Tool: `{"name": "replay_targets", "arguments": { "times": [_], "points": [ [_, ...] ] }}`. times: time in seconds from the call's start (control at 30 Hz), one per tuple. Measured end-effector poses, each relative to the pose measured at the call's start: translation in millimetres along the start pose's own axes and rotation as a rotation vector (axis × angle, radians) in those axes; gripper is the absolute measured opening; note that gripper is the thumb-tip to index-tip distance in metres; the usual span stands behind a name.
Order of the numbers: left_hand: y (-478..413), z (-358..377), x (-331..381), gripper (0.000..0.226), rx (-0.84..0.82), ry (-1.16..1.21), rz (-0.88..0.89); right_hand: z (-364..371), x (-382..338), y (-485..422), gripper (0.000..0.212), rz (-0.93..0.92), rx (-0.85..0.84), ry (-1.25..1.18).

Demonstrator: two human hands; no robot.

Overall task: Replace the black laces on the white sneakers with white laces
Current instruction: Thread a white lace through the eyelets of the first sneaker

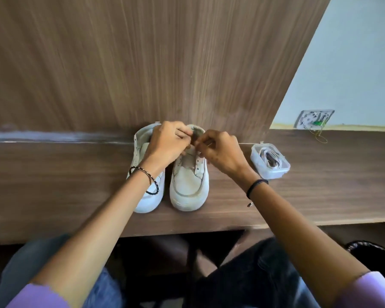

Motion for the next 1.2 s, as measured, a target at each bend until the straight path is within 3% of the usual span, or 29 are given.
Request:
{"name": "replay_targets", "arguments": {
  "times": [0.2, 0.3, 0.37, 0.43, 0.5, 0.57, 0.67, 0.77, 0.93, 1.13, 1.2],
  "points": [
    [-4, -29, 7, 0.004, 0.133, -0.046, 0.107, 12, 18, 5, 0.014, 0.08, 0.06, -0.239],
    [-4, -32, -3, 0.004, 0.105, -0.13, 0.101, 17, 21, 5, 0.018, 0.115, 0.077, -0.302],
    [-2, -32, -6, 0.008, 0.101, -0.234, 0.202, 17, 21, 3, 0.021, 0.122, 0.07, -0.301],
    [1, -30, -3, 0.024, 0.075, -0.397, 0.363, 15, 22, 3, 0.029, 0.154, 0.054, -0.315],
    [3, -26, -3, 0.043, 0.026, -0.611, 0.494, 13, 23, 6, 0.04, 0.181, 0.048, -0.222],
    [3, -19, -6, 0.055, 0.016, -0.788, 0.63, 14, 26, 9, 0.055, 0.183, 0.041, 0.052],
    [4, -10, -6, 0.058, -0.019, -0.916, 0.721, 20, 28, 14, 0.076, 0.228, -0.024, 0.31],
    [8, -7, -1, 0.05, -0.054, -0.967, 0.712, 22, 23, 16, 0.063, 0.24, -0.022, 0.338],
    [7, -17, -3, 0.054, 0.036, -0.881, 0.72, 21, 9, 17, 0.04, 0.163, 0.029, 0.372],
    [13, -33, -1, 0.024, 0.268, -0.772, 0.474, 20, 1, 18, 0.029, 0.101, 0.045, 0.372],
    [12, -30, -7, 0.037, 0.247, -0.729, 0.302, 22, -2, 19, 0.029, 0.072, 0.049, 0.359]
  ]
}}
Point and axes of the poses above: each hand's wrist, its own y-axis away from the middle knuckle, its own z-axis out of the palm, x = y × z, the point moved 4 cm from there along -y, towards the middle knuckle, and after that the axes turned 5 degrees about x, right-handed, at the moved point
